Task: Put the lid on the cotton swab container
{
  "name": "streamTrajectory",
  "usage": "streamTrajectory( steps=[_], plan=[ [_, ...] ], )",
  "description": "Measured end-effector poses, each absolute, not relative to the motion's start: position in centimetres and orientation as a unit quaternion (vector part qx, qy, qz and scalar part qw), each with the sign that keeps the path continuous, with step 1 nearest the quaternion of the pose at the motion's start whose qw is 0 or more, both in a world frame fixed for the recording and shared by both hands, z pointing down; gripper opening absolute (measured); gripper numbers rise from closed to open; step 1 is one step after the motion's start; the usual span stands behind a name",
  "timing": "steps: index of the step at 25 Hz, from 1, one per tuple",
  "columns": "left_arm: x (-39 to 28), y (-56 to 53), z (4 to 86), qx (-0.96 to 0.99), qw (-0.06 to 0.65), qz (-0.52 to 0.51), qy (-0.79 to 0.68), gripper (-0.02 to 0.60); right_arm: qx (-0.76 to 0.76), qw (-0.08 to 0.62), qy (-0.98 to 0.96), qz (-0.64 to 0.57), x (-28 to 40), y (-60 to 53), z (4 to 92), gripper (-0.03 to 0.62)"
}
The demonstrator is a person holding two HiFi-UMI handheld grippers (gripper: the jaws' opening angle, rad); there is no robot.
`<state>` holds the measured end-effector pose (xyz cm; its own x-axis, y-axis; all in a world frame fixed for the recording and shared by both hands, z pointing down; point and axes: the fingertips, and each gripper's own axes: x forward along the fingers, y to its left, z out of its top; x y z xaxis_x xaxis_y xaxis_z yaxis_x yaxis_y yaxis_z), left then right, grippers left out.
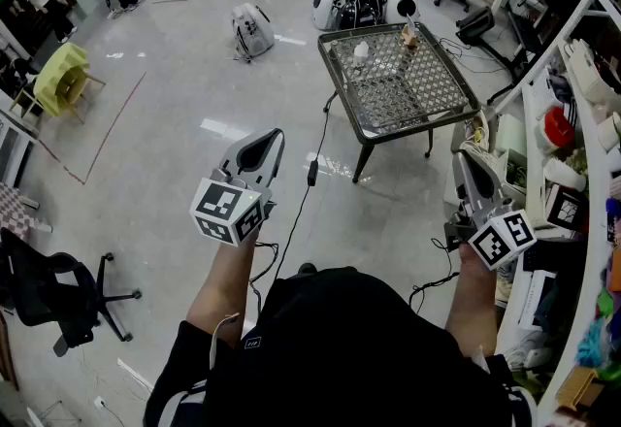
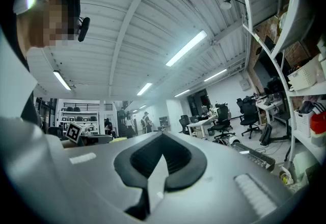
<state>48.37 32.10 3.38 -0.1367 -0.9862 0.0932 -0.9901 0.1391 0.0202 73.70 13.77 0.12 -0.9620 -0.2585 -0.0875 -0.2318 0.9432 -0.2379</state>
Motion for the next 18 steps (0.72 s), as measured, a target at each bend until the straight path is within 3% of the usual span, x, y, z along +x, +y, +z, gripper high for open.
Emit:
streamTrajectory(
  steps=[18],
  plan=[
    [44.5, 33.1, 4.5, 0.659, 0.056, 0.011, -0.750, 0.005, -0.104, 0.039, 0.991, -0.076, 68.9, 16.2, -0.2, 0.006]
  ],
)
